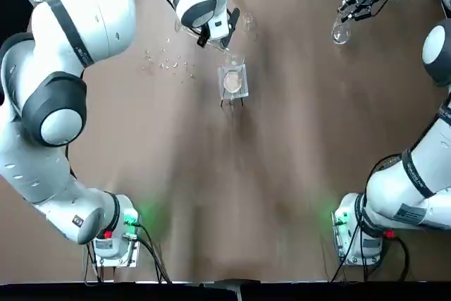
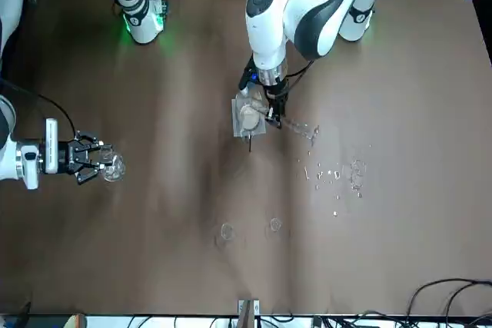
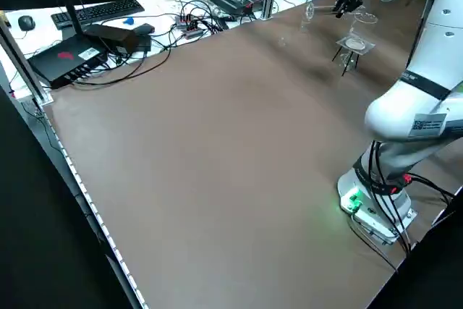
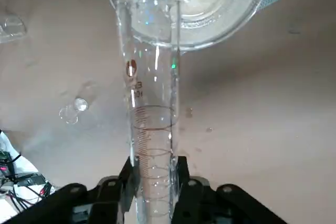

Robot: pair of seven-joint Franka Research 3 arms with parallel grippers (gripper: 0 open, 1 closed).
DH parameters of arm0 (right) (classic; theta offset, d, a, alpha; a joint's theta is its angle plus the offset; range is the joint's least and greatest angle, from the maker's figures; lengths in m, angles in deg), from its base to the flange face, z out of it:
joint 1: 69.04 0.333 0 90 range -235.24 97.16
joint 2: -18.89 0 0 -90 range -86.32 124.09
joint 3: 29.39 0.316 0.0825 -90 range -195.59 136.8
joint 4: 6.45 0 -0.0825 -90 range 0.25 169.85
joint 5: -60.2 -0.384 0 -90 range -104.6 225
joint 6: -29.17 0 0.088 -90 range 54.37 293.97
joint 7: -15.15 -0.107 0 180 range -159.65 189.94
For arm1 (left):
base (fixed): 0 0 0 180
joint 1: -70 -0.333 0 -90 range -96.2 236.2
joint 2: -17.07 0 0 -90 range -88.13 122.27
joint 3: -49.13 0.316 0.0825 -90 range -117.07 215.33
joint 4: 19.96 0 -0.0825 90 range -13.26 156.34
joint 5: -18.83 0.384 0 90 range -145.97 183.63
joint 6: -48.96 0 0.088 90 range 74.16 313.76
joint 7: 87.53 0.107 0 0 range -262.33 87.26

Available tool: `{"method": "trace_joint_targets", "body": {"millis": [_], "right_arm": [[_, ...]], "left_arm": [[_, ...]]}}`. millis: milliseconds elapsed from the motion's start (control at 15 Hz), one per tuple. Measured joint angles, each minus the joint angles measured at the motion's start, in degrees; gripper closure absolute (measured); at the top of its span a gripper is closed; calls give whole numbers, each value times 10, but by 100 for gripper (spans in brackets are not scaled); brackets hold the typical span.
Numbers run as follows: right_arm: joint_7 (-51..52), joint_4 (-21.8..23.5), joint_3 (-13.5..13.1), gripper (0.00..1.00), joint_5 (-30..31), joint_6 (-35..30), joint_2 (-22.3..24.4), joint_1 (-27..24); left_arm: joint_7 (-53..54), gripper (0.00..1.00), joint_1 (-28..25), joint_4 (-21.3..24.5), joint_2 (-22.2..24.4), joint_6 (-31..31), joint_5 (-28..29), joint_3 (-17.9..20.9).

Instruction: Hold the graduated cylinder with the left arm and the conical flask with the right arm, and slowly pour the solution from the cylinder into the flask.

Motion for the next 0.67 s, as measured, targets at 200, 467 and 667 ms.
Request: {"method": "trace_joint_targets", "body": {"millis": [200, 467, 667], "right_arm": [[-19, 0, 0, 60, 1, 6, 7, 12], [-40, 0, 0, 60, 2, 21, 9, 25], [-54, 0, 0, 60, 2, 30, 13, 33]], "left_arm": [[0, 66, 1, 0, 0, -1, 1, 0], [0, 66, 9, 0, 0, -5, 10, 0], [-6, 66, 12, 0, 0, -7, 19, 0]]}}
